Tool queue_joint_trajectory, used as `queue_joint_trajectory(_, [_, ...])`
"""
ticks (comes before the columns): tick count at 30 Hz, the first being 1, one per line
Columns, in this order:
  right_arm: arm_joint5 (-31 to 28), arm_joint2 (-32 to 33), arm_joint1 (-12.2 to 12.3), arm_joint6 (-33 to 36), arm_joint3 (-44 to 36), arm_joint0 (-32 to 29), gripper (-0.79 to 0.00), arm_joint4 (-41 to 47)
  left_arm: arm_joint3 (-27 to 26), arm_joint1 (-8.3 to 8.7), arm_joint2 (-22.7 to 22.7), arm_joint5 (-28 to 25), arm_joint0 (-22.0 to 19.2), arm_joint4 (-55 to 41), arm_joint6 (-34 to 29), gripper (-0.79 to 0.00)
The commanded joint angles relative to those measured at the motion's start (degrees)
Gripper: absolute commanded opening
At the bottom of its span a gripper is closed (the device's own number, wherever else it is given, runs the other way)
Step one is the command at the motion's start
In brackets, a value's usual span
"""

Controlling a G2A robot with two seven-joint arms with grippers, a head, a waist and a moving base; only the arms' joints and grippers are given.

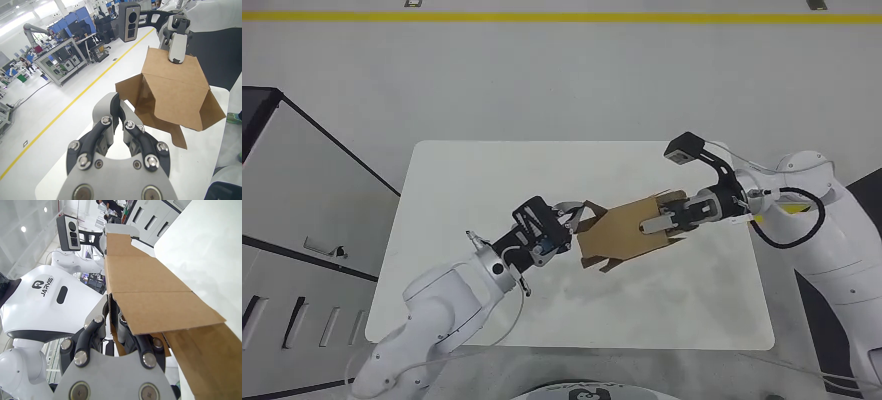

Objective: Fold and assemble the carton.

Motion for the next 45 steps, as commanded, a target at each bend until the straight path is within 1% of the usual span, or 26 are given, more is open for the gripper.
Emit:
queue_joint_trajectory(1, [0.0, -0.25, 0.07, 0.0, -0.17, 0.03, -0.785, 0.04, -0.02, 0.0, 0.1, -0.17, -0.04, -0.05, -0.05, -0.785])
queue_joint_trajectory(7, [0.0, -1.46, 0.32, 0.0, -0.75, 0.32, -0.785, 0.01, -0.01, 0.03, 0.9, -1.7, -0.36, -0.09, -0.12, -0.785])
queue_joint_trajectory(16, [0.0, -2.7, 0.81, 0.0, -0.6, 0.92, -0.785, 0.25, 0.3, -0.02, 1.69, -1.6, -0.74, 0.08, -0.47, -0.785])
queue_joint_trajectory(22, [-2.64, -1.14, 0.99, -2.64, 1.77, -0.13, -0.785, 1.35, -0.15, 0.03, 0.75, -0.24, -0.12, 0.29, -0.62, -0.785])
queue_joint_trajectory(28, [-4.07, 0.19, 1.07, -4.08, 2.39, -1.14, -0.785, 2.26, -0.95, 0.2, -0.99, 0.72, 0.96, 0.5, -0.31, -0.785])
queue_joint_trajectory(34, [-5.29, 1.51, 1.11, -5.3, 1.96, -1.94, -0.785, 2.66, -1.51, 0.49, -3.74, 1.72, 3.28, 0.89, -0.52, -0.785])
queue_joint_trajectory(36, [-5.66, 1.76, 1.1, -5.67, 1.73, -1.97, -0.785, 2.79, -1.82, 0.55, -4.72, 3.59, 4.15, 2.47, -1.96, -0.785])
queue_joint_trajectory(42, [-5.66, 1.76, 1.1, -5.67, 1.73, -1.97, -0.785, 2.79, -1.82, 0.55, -4.72, 3.59, 4.15, 2.47, -1.96, -0.785])
queue_joint_trajectory(45, [-6.33, 2.21, 0.98, -7.46, 0.84, -2.85, -0.785, 2.95, -0.79, 0.49, -4.53, 4.2, 4.78, 1.7, -1.37, -0.785])
